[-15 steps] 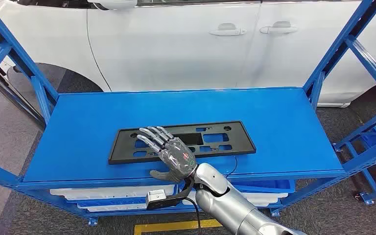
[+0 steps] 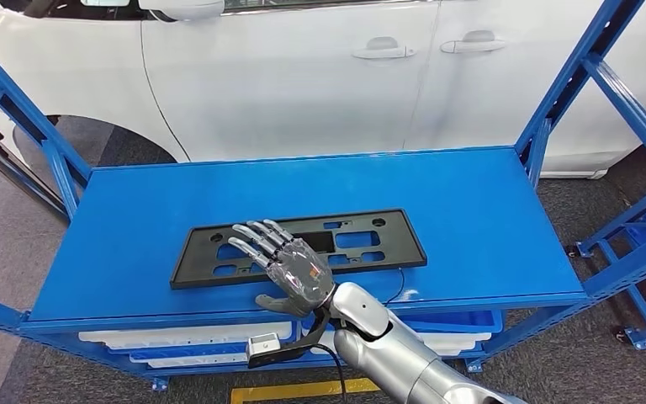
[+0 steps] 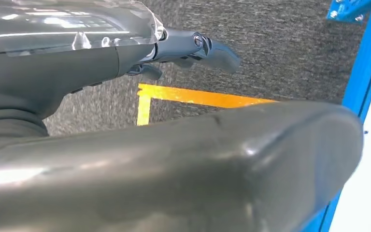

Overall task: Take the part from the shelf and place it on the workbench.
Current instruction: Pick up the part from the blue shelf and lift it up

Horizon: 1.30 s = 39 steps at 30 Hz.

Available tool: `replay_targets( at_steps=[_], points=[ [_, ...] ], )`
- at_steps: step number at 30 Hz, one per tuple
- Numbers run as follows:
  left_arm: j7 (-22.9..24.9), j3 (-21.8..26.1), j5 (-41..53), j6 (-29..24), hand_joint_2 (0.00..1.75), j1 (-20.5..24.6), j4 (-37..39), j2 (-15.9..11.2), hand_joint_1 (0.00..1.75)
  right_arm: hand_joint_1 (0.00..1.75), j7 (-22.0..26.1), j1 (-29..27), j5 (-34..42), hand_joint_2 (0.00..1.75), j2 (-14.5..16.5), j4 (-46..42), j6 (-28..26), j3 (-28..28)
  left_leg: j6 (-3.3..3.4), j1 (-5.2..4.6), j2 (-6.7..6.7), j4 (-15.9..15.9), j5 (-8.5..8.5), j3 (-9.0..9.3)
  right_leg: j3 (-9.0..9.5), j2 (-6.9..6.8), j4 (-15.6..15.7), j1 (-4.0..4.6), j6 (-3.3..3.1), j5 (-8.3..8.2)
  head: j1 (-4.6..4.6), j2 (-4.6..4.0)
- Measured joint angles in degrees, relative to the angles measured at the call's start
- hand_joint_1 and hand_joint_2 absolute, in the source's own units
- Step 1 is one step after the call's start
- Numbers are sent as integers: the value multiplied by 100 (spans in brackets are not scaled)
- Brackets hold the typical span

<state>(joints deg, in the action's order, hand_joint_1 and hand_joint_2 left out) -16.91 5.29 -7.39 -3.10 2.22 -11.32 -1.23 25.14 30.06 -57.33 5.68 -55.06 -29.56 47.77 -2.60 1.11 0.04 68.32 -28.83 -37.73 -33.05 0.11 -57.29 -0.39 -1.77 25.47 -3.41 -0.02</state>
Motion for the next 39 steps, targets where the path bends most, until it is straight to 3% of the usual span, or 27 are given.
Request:
replay_targets(
  at_steps=[1, 3, 7, 9, 11, 12, 13, 14, 17, 19, 22, 23, 24, 26, 27, 28, 29, 30, 32, 33, 34, 37, 39],
  points=[
    [-1, 0, 1, 0, 0, 4, 0, -3, 0, 0, 0, 3, 1, 175, 0, 0, -1, 2, 9, 4, -1, -431, 193, 199, 16, 3, -4, 6, 20, 14, 1, 0],
    [-3, 0, 1, 0, 0, 14, 0, -6, 0, 0, 0, 11, 1, 175, 0, 0, -4, 4, 76, -15, -10, -1015, 382, 460, 15, 10, -17, 22, 76, 28, 1, 0],
    [-8, -1, 6, 0, 0, 8, 0, -5, 0, 0, -87, 21, -187, 175, -2, 9, -58, 31, 247, -30, -17, -1141, 400, 491, -27, 10, -78, 12, 204, 78, 1, 0],
    [-11, 1, 15, 0, 0, 16, 0, -4, 0, 0, -205, 30, -438, 175, -4, 55, -170, 89, 320, -14, -10, -1173, 422, 504, -217, 7, -510, 7, 243, 346, 1, 0],
    [-14, 3, 25, 0, 0, 21, 0, -4, 0, 0, -362, 34, -718, 175, -8, 159, -331, 179, 356, -31, -9, -1171, 417, 499, -586, 6, -1276, 5, 253, 696, 2, 0],
    [-14, 5, 29, 0, 0, 18, 0, -4, 0, 0, -449, 33, -852, 175, -13, 224, -406, 227, 361, -40, -10, -1167, 413, 498, -736, 6, -1570, 4, 254, 781, 2, 0],
    [-15, 7, 34, 0, 0, 14, 0, -4, 0, 0, -530, 34, -975, 175, -16, 287, -467, 272, 365, -48, -12, -1162, 409, 499, -802, 6, -1680, 5, 248, 762, 2, 0],
    [-16, 9, 39, 0, 0, 13, 0, -4, 0, 0, -594, 38, -1071, 175, -20, 341, -508, 310, 365, -55, -16, -1155, 405, 502, -755, 5, -1555, 6, 232, 633, 2, 0],
    [-28, 10, 68, 0, 0, 18, 0, 4, 0, 0, -701, 90, -1223, 175, -18, 468, -545, 387, 334, -84, -30, -1116, 373, 509, -244, 0, -441, 31, 140, 98, 2, 0],
    [-37, 9, 94, 2, 0, 21, 0, 14, 0, 0, -743, 129, -1287, 175, -13, 554, -546, 421, 285, -97, -31, -1092, 358, 487, -94, 0, -89, 60, 101, 10, 2, 0],
    [-41, 8, 128, 11, 0, 28, 0, 17, 0, 0, -821, 171, -1396, 175, 6, 706, -547, 457, 194, -82, -28, -1070, 326, 476, -84, 4, -43, 53, 44, -16, 1, 0],
    [-40, 8, 136, 14, 0, 34, 0, 16, 0, 0, -870, 201, -1459, 175, 31, 771, -549, 470, 161, -78, -27, -960, 243, 433, -74, 1, -22, 36, 19, -28, 1, 0],
    [-40, 9, 140, 15, 0, 43, 0, 13, 0, 0, -941, 236, -1543, 175, 64, 853, -551, 487, 127, -69, -26, -721, 98, 331, -64, -3, -3, 18, -3, -38, 1, 0],
    [-42, 11, 147, 15, 0, 58, 0, 4, 0, 0, -1127, 301, -1728, 175, 124, 1054, -554, 516, 68, -49, -24, 49, -281, -22, -63, -10, 0, 13, -21, -39, 0, 0],
    [-42, 12, 152, 16, 0, 60, 1, 1, 0, 0, -1219, 323, -1807, 175, 143, 1168, -555, 526, 47, -40, -24, 403, -405, -194, -63, -13, -1, 14, -23, -38, 0, 0],
    [-43, 13, 162, 16, 0, 56, 1, 0, 0, 0, -1305, 348, -1870, 175, 159, 1283, -562, 530, 34, -33, -23, 583, -425, -287, -62, -14, -3, 14, -24, -37, 0, 0],
    [-43, 14, 176, 16, 0, 52, 1, 0, 0, 0, -1398, 389, -1925, 175, 179, 1406, -569, 531, 28, -26, -23, 523, -324, -262, -57, -12, -5, 13, -21, -35, 0, 0],
    [-43, 15, 190, 16, 0, 52, 1, -2, 0, 0, -1484, 443, -1967, 175, 199, 1527, -578, 529, 31, -19, -22, 236, -134, -126, -46, -6, -7, 11, -16, -32, 0, 0],
    [-42, 20, 217, 15, 0, 73, 0, -5, 0, 0, -1643, 579, -2025, 175, 234, 1779, -594, 498, 63, -23, -23, -637, 249, 306, -16, 3, -13, 19, 18, -16, 0, 0],
    [-42, 26, 227, 15, 0, 88, 0, -6, 0, 0, -1690, 639, -2041, 175, 240, 1896, -604, 473, 97, -33, -27, -938, 342, 457, -9, 4, -15, 28, 45, -12, 1, 0],
    [-41, 34, 234, 15, 0, 99, 0, -6, 0, 0, -1721, 690, -2053, 175, 243, 1997, -619, 447, 133, -46, -31, -1106, 371, 539, -6, 4, -17, 35, 75, -10, 1, 0],
    [-39, 56, 243, 16, 0, 99, 0, -4, 0, 0, -1761, 791, -2065, 175, 244, 2195, -646, 395, 252, -55, -34, -1153, 377, 557, -3, 9, -24, 28, 174, -5, 1, 0],
    [-38, 67, 246, 18, 0, 107, 0, -1, 0, 0, -1839, 843, -2078, 175, 244, 2304, -630, 361, 330, -35, -21, -1190, 411, 564, -120, 8, -296, 21, 231, 189, 2, 0]
  ],
)
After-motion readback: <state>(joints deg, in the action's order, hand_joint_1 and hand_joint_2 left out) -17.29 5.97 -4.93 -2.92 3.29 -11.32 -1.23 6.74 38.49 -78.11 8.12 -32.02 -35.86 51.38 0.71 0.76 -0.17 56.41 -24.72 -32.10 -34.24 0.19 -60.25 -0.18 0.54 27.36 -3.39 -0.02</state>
